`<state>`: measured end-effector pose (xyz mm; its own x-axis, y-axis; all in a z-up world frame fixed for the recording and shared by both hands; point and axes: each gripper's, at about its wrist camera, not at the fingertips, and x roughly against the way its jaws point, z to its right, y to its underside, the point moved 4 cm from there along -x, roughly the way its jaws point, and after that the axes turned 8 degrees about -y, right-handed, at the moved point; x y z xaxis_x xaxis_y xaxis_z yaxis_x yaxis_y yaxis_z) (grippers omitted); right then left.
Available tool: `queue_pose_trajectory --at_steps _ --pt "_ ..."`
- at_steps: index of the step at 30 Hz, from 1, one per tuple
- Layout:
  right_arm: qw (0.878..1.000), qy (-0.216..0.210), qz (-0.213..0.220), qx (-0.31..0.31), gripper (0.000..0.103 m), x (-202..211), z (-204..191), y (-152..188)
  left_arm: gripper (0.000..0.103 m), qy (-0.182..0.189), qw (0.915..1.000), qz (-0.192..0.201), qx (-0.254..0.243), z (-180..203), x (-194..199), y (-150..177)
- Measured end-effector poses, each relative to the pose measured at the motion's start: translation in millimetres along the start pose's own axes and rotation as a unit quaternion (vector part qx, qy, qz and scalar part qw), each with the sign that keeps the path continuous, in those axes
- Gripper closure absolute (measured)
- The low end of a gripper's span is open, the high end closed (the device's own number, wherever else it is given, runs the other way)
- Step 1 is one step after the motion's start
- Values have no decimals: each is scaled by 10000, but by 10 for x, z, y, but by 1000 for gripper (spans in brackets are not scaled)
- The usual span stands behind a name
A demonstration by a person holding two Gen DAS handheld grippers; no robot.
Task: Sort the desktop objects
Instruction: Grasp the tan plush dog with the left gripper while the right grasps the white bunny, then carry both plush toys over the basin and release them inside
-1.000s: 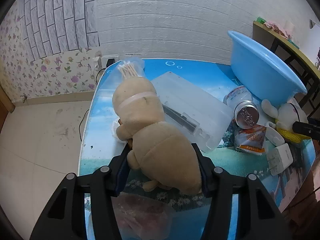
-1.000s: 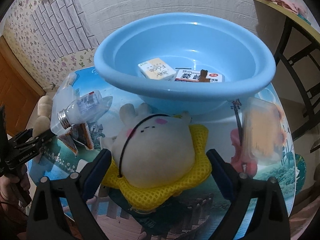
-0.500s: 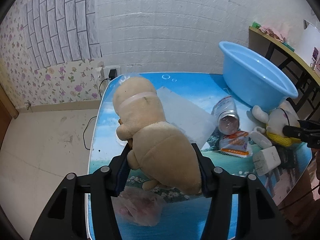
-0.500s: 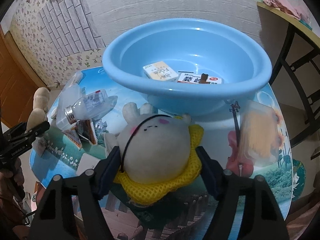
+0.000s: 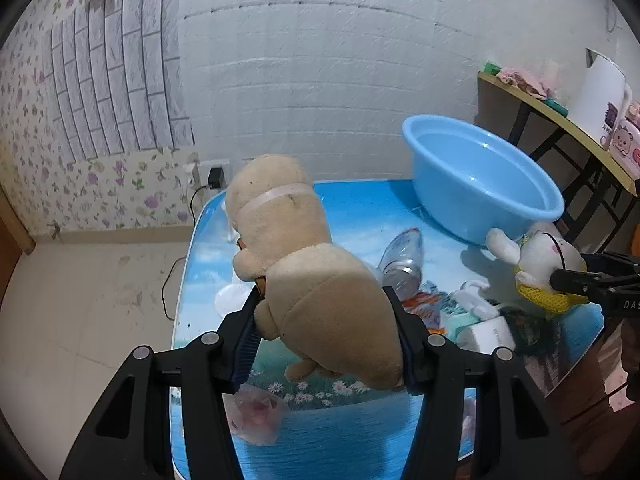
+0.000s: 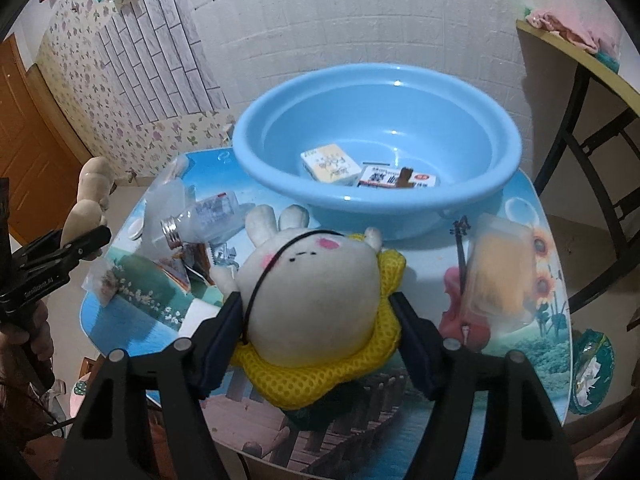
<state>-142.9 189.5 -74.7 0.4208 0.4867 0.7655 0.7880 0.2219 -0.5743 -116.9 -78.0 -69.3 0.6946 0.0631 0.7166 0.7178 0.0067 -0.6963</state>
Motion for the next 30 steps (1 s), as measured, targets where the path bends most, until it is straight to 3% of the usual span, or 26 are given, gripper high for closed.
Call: queue_pose_trajectory --at_steps 7,17,30 --pt "9990 -225 78 384 32 124 -141 -1 48 211 9997 99 123 137 135 -131" --pt "9934 -752 228 834 32 357 -333 -125 48 309 9992 251 -104 430 215 -349" --pt "9953 -632 471 560 32 390 43 -489 48 486 9980 253 -329 820 27 -747"
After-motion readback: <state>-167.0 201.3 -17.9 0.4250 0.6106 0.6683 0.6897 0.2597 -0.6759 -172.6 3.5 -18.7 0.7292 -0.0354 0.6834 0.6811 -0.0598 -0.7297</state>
